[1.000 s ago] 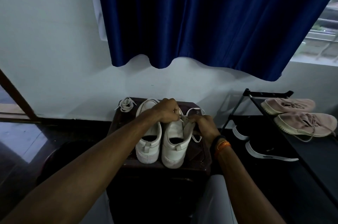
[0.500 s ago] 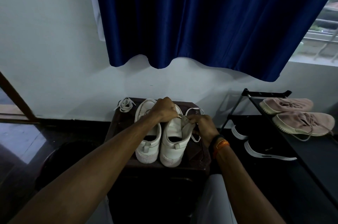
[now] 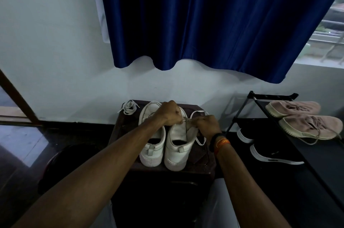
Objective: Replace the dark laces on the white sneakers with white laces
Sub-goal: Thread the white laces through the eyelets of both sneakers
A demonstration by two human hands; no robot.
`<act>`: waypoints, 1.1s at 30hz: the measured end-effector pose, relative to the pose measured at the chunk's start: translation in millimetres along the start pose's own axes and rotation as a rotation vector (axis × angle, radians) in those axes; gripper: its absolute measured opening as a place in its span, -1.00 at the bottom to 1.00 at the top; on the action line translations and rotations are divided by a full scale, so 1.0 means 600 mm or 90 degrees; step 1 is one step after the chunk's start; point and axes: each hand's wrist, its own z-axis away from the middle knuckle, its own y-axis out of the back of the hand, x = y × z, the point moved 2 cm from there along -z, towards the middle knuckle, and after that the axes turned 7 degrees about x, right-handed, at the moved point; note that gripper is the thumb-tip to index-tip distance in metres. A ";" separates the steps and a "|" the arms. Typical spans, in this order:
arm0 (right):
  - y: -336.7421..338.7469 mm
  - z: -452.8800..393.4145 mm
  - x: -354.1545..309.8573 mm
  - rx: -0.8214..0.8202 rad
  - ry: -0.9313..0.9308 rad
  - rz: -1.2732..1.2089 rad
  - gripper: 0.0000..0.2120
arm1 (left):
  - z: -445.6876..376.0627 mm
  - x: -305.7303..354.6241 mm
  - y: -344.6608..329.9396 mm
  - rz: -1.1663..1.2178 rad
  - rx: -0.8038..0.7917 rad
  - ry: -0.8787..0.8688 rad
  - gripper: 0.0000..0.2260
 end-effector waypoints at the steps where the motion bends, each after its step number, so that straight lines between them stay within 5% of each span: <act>1: 0.000 -0.001 0.002 0.004 -0.016 -0.012 -0.94 | 0.001 -0.001 0.001 0.008 0.002 0.000 -0.97; 6: -0.004 -0.004 0.013 0.017 -0.074 -0.074 -0.79 | 0.011 0.001 0.005 0.071 0.013 -0.028 -0.95; 10: -0.002 0.000 0.011 0.023 -0.076 -0.110 -0.96 | 0.013 0.006 0.004 0.083 0.018 -0.063 -0.94; 14: -0.003 0.001 0.012 0.014 -0.082 -0.136 -0.82 | 0.010 0.013 -0.001 0.030 0.016 -0.084 -0.94; 33: -0.013 0.011 0.013 0.024 -0.078 -0.234 -0.88 | 0.012 0.014 -0.002 0.009 0.058 -0.065 -0.96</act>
